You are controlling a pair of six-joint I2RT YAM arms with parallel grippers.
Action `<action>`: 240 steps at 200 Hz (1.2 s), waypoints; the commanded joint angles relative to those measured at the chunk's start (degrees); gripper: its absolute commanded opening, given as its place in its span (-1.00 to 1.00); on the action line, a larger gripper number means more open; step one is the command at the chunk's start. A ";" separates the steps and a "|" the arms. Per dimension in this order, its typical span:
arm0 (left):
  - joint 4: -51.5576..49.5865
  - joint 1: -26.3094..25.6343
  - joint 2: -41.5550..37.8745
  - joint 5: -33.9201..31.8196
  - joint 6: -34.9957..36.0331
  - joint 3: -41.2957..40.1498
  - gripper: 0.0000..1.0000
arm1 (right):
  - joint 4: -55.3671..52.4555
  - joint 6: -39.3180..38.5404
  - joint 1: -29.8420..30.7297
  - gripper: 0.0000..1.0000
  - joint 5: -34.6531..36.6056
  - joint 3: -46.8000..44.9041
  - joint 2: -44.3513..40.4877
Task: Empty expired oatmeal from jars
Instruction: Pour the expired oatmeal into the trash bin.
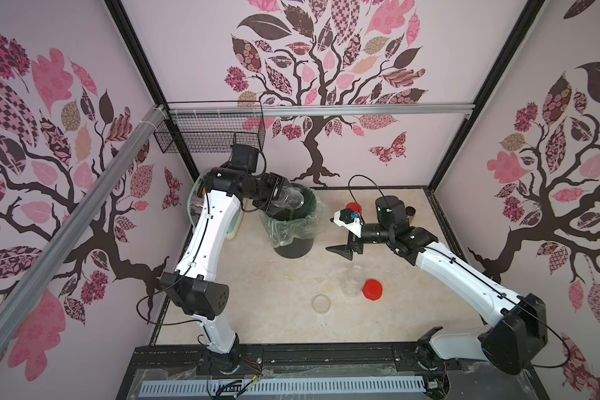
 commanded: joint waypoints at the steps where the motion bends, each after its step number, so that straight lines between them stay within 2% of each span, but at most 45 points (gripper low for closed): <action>1: 0.91 0.35 -2.06 -2.12 0.83 -0.16 -1.00 | 0.38 0.67 0.18 0.99 0.04 1.29 0.63; 23: 2.24 1.10 -3.90 -1.61 1.26 -7.16 -1.00 | 0.35 0.91 0.20 0.99 -0.19 1.83 1.18; 62: 6.14 1.24 -5.33 -0.54 0.69 -13.18 -1.00 | 0.31 1.68 0.20 0.99 -0.60 2.53 1.92; 120: 7.79 1.18 -7.16 -4.32 0.83 -9.02 -1.00 | 0.02 1.80 0.22 0.99 -0.49 3.19 1.97; 139: 8.32 1.27 -7.84 -4.31 1.24 -11.00 -1.00 | -0.02 1.94 0.22 0.99 -0.47 3.28 2.09; 174: 12.95 1.32 -8.88 -0.81 -0.20 -19.71 -1.00 | 0.01 2.07 0.21 0.99 -0.33 3.24 2.51; 240: 9.34 1.33 -8.79 -3.26 1.58 -11.91 -1.00 | -0.59 2.05 0.20 0.99 -0.16 3.88 2.33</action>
